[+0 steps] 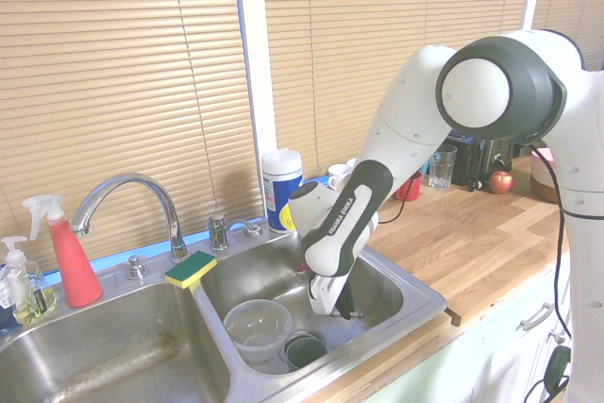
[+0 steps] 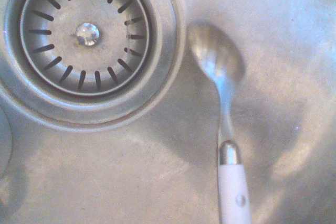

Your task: Put the spoon into the sink

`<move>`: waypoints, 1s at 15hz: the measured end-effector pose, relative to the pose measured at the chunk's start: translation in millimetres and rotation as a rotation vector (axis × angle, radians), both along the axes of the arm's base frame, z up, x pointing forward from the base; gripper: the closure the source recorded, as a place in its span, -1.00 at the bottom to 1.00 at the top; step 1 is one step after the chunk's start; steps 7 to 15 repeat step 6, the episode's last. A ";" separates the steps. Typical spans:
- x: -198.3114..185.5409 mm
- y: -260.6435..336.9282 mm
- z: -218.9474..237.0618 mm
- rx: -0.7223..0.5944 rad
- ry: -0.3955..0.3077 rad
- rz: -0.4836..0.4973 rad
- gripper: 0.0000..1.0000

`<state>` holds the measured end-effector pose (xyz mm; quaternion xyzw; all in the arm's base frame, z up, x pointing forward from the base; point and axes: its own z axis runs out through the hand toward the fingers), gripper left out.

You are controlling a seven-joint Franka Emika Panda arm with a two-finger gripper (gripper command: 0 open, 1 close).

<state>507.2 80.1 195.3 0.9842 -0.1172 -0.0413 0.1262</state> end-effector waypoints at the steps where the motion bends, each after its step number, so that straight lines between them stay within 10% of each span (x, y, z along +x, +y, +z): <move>1: 0.0 0.0 0.0 0.000 0.000 0.000 -1.00; 15: -10.7 32.5 25.2 0.011 -0.036 0.039 -1.00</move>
